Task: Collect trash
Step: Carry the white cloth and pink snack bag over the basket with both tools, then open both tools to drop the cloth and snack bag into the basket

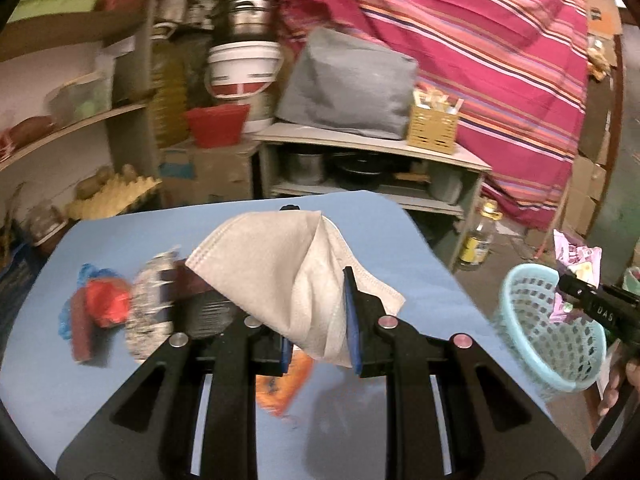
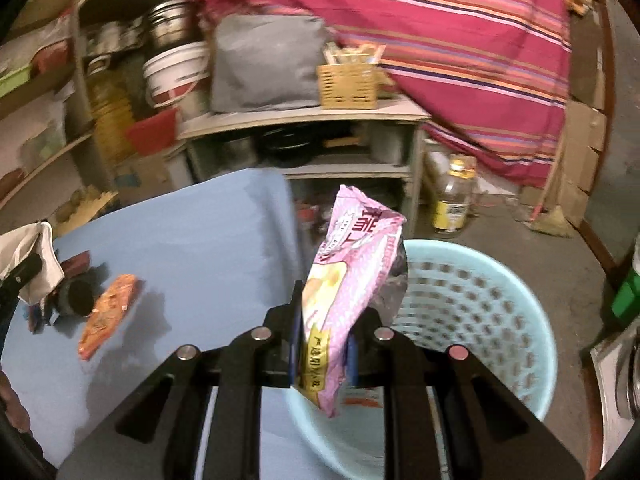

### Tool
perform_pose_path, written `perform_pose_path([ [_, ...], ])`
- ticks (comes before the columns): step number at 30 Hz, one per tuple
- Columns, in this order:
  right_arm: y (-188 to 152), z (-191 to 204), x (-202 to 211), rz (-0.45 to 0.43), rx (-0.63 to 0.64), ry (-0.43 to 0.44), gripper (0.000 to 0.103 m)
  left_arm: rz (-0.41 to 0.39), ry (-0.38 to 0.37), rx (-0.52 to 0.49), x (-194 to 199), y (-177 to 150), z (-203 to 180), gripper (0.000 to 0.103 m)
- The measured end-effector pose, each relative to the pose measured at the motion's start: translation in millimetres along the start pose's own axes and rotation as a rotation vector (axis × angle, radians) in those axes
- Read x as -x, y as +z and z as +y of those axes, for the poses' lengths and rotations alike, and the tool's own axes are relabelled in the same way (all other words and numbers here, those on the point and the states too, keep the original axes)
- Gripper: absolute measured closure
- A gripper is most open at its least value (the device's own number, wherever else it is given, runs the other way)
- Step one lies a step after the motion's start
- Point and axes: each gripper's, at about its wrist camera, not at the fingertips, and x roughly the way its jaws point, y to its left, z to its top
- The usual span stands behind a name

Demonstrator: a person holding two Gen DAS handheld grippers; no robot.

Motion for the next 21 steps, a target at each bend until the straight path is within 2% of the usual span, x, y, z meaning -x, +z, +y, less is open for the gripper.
perform_pose_path([
  [7,-0.8,-60.7,7.1,-0.022,-0.046,-0.032,0.085,0.016,-0.099,-0.047,-22.4,1.8,-66.8,0.083],
  [13,-3.4,-89.2,6.1,-0.024,-0.06,-0.044,0.086,0.017,-0.182,-0.107,-37.5,2.4,-130.6,0.083],
  [21,-7.8,-117.2,-1.2,-0.017,-0.106,-0.055,0.086,0.051,-0.279,-0.163,-56.2,-6.3,-195.9,0.083],
])
